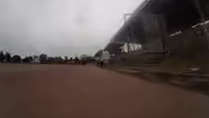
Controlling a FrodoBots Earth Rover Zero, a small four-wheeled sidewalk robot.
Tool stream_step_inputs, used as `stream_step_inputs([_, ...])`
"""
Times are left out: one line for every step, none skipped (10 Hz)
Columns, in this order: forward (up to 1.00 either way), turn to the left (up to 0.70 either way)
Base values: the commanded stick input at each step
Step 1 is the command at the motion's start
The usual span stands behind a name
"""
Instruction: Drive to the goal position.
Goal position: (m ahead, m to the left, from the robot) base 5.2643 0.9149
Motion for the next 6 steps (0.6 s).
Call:
stream_step_inputs([1.00,0.00])
stream_step_inputs([1.00,0.00])
stream_step_inputs([1.00,0.00])
stream_step_inputs([1.00,0.00])
stream_step_inputs([1.00,0.00])
stream_step_inputs([1.00,0.00])
